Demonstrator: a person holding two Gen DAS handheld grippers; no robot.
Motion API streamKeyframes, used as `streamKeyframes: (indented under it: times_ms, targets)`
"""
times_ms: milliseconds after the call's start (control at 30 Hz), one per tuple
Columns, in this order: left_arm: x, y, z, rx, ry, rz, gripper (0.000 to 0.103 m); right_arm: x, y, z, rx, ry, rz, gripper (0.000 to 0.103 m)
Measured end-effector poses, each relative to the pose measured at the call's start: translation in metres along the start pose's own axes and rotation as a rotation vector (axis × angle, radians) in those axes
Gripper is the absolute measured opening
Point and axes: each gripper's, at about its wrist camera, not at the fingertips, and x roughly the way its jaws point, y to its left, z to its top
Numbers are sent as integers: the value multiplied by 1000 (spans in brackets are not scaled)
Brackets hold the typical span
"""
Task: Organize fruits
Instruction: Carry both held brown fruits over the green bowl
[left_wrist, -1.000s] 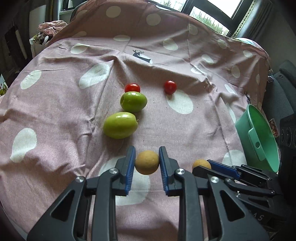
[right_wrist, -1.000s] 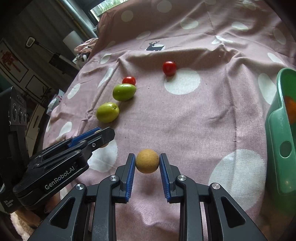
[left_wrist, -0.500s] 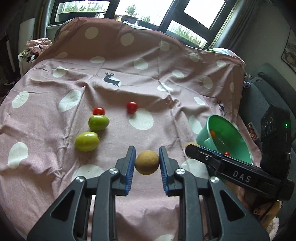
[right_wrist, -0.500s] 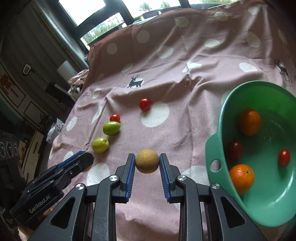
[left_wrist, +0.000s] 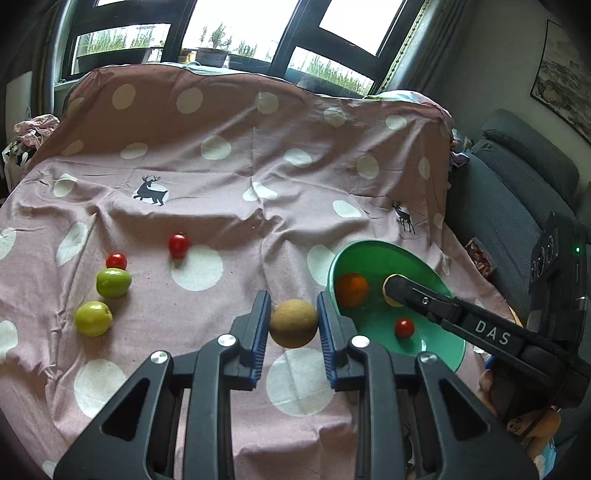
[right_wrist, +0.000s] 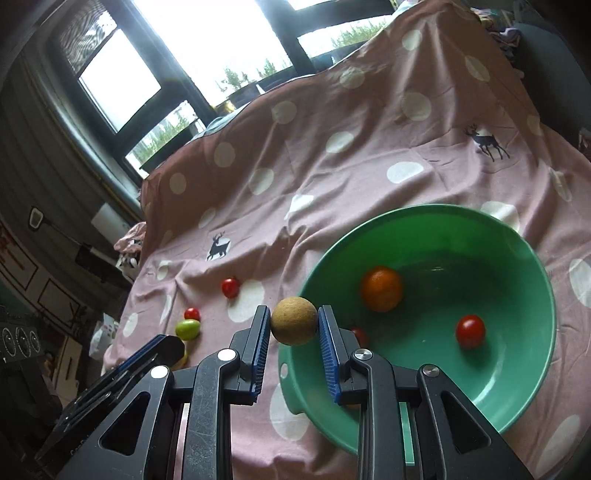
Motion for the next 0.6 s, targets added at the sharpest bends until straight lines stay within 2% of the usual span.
streamKeyframes:
  times_ms: [200, 400, 600]
  targets:
    - [21, -25, 0, 26, 26, -28, 25, -13, -28, 7, 65, -52, -55, 28]
    - [38, -45, 0, 49, 46, -50, 25, -16, -50, 12, 121, -67, -109, 28]
    - [53, -60, -2, 73, 74, -73, 25, -18, -67, 13, 159, -72, -115, 28]
